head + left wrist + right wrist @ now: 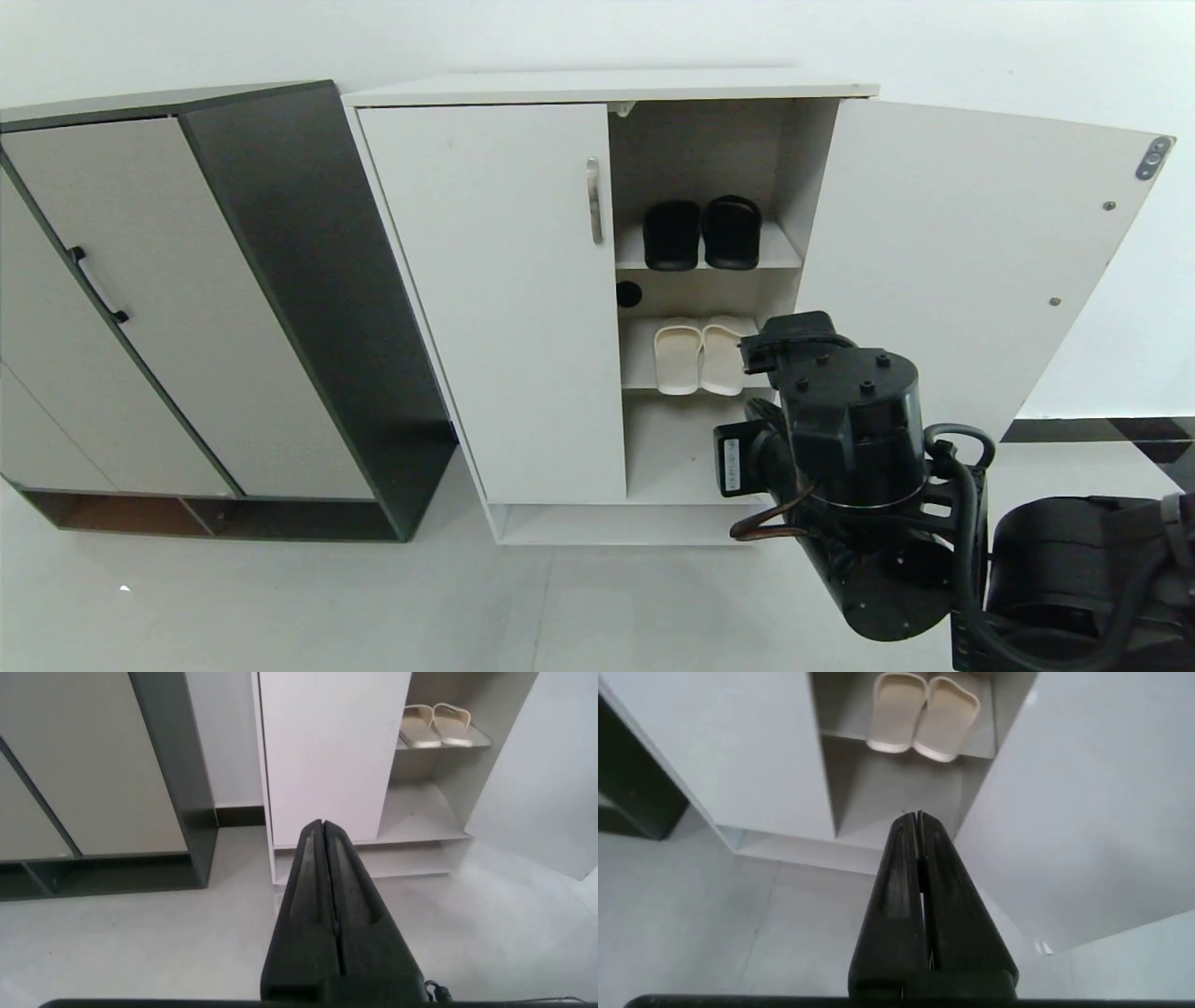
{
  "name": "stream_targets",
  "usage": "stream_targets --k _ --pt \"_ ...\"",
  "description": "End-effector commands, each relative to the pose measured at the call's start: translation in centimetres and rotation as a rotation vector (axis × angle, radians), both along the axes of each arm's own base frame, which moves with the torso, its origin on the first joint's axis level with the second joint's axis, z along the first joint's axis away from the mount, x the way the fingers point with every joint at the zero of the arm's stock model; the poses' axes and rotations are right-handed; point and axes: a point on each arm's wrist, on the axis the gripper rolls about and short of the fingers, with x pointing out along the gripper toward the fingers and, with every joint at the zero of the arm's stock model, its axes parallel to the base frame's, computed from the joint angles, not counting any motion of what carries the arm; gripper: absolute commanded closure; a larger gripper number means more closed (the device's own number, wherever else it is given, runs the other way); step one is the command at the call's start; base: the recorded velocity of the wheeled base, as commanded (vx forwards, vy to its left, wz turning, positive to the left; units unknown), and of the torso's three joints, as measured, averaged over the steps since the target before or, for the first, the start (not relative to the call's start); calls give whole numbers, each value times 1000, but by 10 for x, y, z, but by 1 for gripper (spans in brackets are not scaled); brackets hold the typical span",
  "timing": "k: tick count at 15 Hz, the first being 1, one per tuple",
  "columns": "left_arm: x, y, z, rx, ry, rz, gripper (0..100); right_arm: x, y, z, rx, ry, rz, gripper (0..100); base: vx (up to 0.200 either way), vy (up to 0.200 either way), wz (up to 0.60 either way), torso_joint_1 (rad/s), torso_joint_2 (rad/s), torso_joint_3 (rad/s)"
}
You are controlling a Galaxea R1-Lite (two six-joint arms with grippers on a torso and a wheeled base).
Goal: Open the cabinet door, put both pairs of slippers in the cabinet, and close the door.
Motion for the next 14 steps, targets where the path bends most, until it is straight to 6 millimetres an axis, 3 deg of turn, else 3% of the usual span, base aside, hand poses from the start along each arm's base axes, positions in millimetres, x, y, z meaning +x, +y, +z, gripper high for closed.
stream_targets --k 1,14 --pt "0 0 0 0 0 0 100 1 -1 -1 -4 2 -3 100 0 0 0 0 0 0" --pt "0 0 0 1 0 0 100 3 0 -8 -22 15 -7 100 0 0 0 0 0 0"
